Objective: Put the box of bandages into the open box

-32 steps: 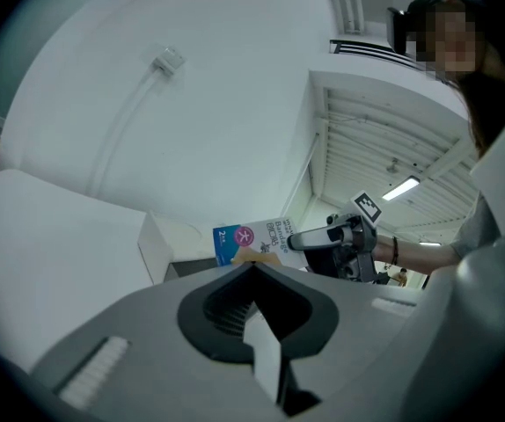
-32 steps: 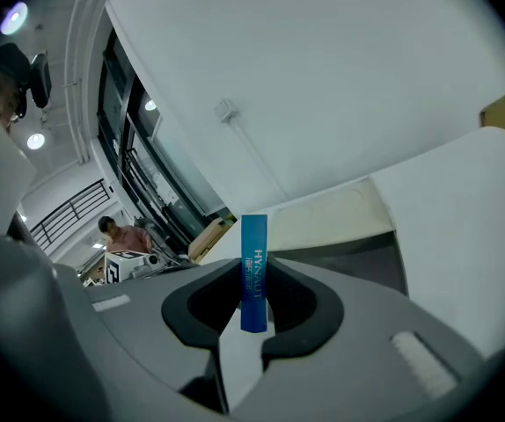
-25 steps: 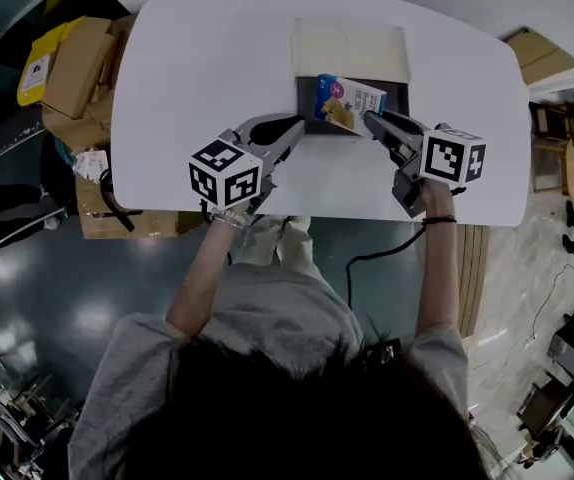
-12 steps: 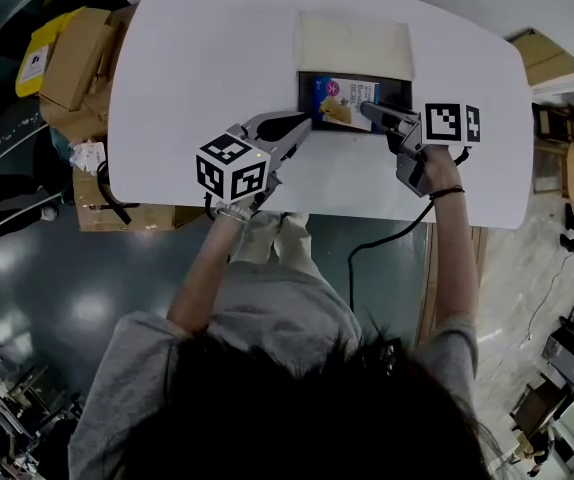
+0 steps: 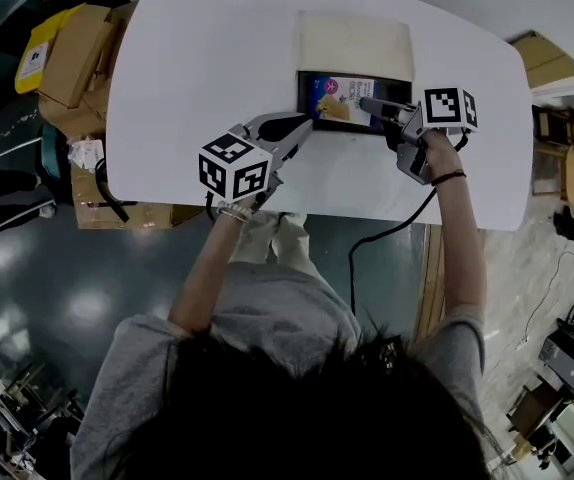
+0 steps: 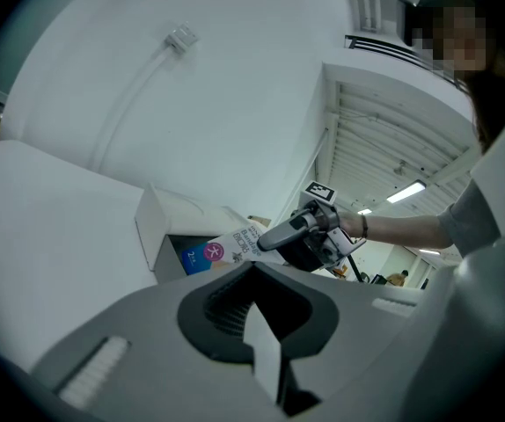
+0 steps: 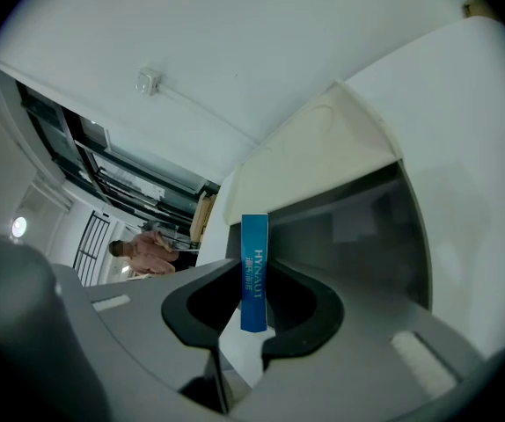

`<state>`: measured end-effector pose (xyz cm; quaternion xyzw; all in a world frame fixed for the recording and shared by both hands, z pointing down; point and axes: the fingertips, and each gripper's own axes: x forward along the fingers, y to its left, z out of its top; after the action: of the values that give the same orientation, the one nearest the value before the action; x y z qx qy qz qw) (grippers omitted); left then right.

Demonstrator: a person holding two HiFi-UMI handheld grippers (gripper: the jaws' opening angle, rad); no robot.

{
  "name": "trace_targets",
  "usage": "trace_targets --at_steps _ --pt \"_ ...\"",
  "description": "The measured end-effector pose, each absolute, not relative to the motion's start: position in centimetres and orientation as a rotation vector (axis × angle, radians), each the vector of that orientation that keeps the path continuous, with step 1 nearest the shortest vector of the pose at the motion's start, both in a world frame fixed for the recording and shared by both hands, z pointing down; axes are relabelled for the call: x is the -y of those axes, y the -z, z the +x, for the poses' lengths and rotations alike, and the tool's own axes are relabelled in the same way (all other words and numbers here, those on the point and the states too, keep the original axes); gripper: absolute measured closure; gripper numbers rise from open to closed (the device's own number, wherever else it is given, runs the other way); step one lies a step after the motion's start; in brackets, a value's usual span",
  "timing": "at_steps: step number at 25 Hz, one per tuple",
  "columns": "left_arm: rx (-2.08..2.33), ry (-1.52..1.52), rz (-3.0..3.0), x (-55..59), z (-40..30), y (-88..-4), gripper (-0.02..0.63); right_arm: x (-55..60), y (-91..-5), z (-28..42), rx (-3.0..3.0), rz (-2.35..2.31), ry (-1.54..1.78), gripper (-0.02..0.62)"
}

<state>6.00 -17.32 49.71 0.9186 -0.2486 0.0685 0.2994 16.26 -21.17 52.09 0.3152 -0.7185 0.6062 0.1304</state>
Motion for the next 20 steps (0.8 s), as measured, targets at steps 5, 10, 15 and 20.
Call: trace_targets --at_steps 5,10,15,20 --pt "0.657 -0.183 2.433 17.5 5.8 -49.9 0.611 21.5 -53.1 16.4 2.024 0.905 -1.818 0.502" --pt "0.658 -0.178 2.425 17.6 6.0 -50.3 0.611 21.7 -54.0 16.4 1.967 0.898 -1.833 0.500" --pt "0.657 -0.172 2.422 17.6 6.4 -50.2 0.611 22.0 -54.4 16.3 1.940 0.867 -1.867 0.499" --pt "0.660 -0.173 2.420 17.6 6.3 -50.5 0.611 21.8 -55.2 16.3 1.894 0.861 -1.907 0.491"
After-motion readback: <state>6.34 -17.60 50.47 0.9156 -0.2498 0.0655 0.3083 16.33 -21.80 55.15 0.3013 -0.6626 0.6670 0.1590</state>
